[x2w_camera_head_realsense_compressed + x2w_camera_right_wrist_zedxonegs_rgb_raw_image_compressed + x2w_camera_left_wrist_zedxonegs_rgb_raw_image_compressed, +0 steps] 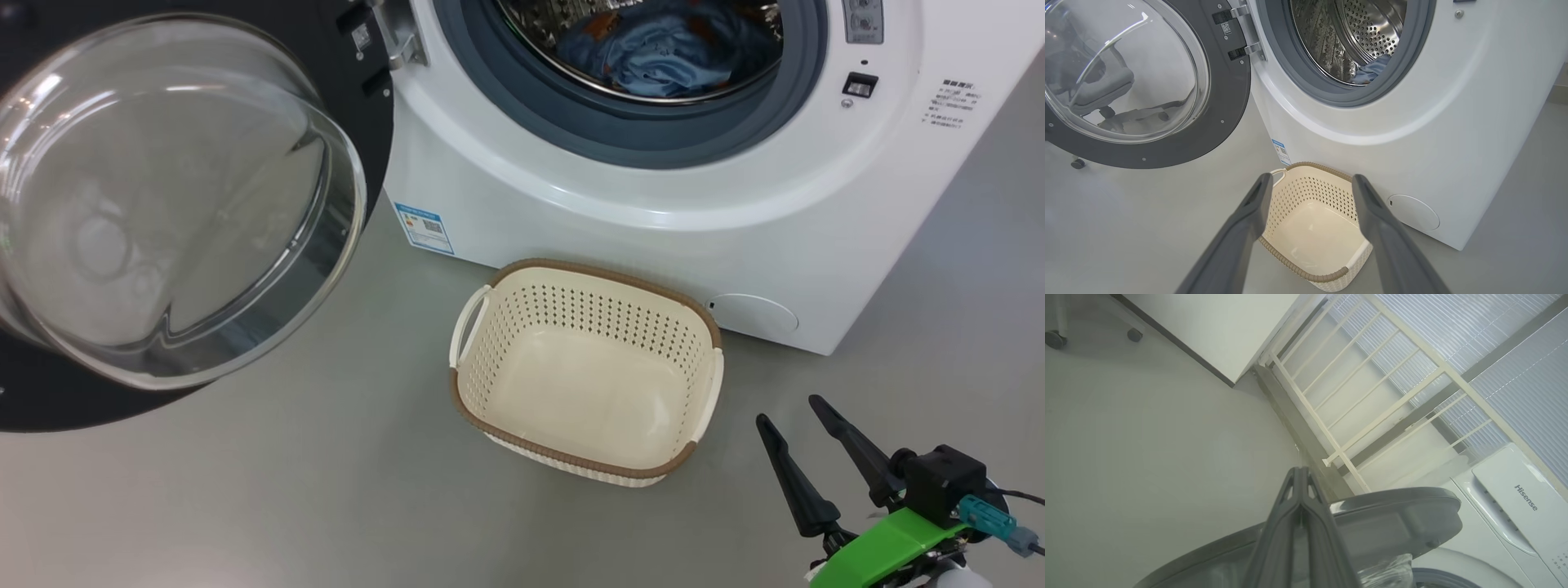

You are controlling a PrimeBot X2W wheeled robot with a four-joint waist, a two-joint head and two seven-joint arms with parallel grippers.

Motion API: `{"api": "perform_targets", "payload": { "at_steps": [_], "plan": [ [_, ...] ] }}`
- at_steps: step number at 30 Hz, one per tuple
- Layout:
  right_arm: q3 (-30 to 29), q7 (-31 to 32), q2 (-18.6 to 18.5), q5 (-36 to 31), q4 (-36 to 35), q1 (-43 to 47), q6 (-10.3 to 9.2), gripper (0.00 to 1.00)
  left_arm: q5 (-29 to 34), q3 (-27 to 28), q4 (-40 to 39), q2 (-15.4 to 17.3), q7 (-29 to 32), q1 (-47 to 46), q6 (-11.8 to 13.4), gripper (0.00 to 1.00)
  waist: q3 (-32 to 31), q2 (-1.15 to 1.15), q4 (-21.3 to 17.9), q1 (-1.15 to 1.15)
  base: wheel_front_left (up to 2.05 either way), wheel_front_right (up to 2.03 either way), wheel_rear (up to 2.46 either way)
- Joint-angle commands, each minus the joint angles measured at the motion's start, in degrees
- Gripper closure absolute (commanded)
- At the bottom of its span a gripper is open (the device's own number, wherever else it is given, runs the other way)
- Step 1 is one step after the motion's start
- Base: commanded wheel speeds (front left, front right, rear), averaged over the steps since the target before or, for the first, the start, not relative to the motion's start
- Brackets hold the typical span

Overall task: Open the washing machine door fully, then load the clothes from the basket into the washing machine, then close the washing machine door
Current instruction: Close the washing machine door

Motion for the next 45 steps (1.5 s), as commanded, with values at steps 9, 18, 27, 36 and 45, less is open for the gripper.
{"api": "perform_targets", "payload": {
  "at_steps": [9,18,27,36,45],
  "plan": [
    [2.08,-0.27,-1.75,-0.36,-1.41,-2.43,0.08,0.0,-4.6,-0.49,5.98,8.33,8.0,-5.42,-0.16,1.0,3.17,0.0,-1.83,0.0,0.0,0.0,0.0],
    [2.27,-0.27,-2.08,-0.65,-1.37,-3.55,0.08,0.0,-6.02,-2.39,7.26,9.01,9.9,-5.52,-0.16,1.0,5.02,0.0,-2.41,0.0,0.0,0.0,0.0],
    [2.74,-0.27,-2.27,-0.63,-1.09,-3.95,0.08,0.0,-7.2,-4.93,7.52,9.24,12.83,-4.69,-0.16,1.0,5.13,0.0,-2.29,0.0,0.0,0.0,0.0],
    [2.86,-0.27,-1.92,-0.61,-0.99,-4.31,0.08,0.0,-8.65,-6.92,7.33,9.61,16.27,-3.66,-0.16,1.0,5.01,0.0,-2.37,0.0,0.0,0.0,0.0],
    [2.49,-0.27,-1.42,-0.59,-0.78,-4.4,0.08,0.0,-10.01,-9.0,5.22,9.94,19.42,-2.28,-0.16,1.0,4.47,0.0,-2.24,0.0,0.0,0.0,0.0]
  ]
}}
